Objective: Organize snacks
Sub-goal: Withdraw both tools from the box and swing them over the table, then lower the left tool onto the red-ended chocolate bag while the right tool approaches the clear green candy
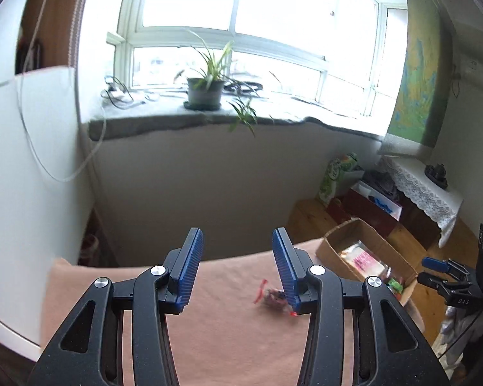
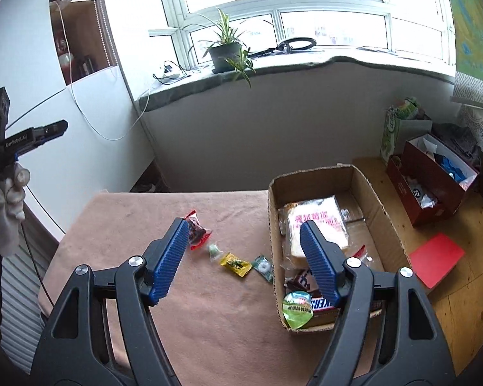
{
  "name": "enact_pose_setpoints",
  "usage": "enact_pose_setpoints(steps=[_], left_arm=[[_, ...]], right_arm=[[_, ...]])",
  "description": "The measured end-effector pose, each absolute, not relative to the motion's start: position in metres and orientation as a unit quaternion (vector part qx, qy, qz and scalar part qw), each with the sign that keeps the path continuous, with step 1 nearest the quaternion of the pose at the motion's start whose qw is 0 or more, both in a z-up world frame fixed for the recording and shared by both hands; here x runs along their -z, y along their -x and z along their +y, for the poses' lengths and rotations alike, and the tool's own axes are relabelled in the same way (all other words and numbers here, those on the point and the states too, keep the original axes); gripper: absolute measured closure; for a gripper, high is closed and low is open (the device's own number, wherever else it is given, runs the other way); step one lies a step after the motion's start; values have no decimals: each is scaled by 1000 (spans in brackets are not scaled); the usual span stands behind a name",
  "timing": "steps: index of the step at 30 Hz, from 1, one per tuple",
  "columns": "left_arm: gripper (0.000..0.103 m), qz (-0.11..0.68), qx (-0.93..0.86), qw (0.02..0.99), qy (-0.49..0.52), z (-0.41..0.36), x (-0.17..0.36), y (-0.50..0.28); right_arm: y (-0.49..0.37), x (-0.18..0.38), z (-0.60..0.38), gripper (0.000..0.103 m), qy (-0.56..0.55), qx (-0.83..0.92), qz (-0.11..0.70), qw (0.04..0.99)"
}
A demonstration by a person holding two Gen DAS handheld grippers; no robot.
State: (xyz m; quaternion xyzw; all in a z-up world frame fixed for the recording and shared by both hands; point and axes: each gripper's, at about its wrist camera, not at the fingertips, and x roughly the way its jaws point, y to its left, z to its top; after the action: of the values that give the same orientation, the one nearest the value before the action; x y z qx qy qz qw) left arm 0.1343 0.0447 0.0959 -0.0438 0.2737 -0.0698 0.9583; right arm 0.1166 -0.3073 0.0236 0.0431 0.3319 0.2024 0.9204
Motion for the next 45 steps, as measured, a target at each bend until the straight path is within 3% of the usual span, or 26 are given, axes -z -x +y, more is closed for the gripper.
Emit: enact_pose_setpoints(steps=[5, 9, 25, 29, 32, 35, 38, 45], left_arm=[[59, 223, 14, 974, 30, 88, -152, -134], [59, 216, 0, 976, 35, 102, -161, -145], [59, 429, 144, 891, 28, -26, 58, -244], [59, 458, 167, 873, 5, -57, 85, -262], [60, 477, 176, 861, -7, -69, 103, -276], [72, 494, 178, 850, -31, -75, 115, -281], [76, 504, 192, 840, -51, -80, 122, -277], [77, 508, 215, 831, -76, -76, 124, -251]], right_arm=[[-133, -40, -287, 29, -33, -223, 329, 917], [-149, -30, -271, 29, -34, -236, 344, 908], [-187, 86, -232, 29, -56, -251, 457, 851], [-196, 103, -235, 51, -83, -247, 475, 841], [-201, 111, -237, 52, -92, -242, 481, 838], [-204, 114, -237, 53, -96, -243, 482, 836], [-205, 115, -235, 53, -94, -243, 483, 836], [-206, 118, -225, 53, -78, -247, 492, 831]])
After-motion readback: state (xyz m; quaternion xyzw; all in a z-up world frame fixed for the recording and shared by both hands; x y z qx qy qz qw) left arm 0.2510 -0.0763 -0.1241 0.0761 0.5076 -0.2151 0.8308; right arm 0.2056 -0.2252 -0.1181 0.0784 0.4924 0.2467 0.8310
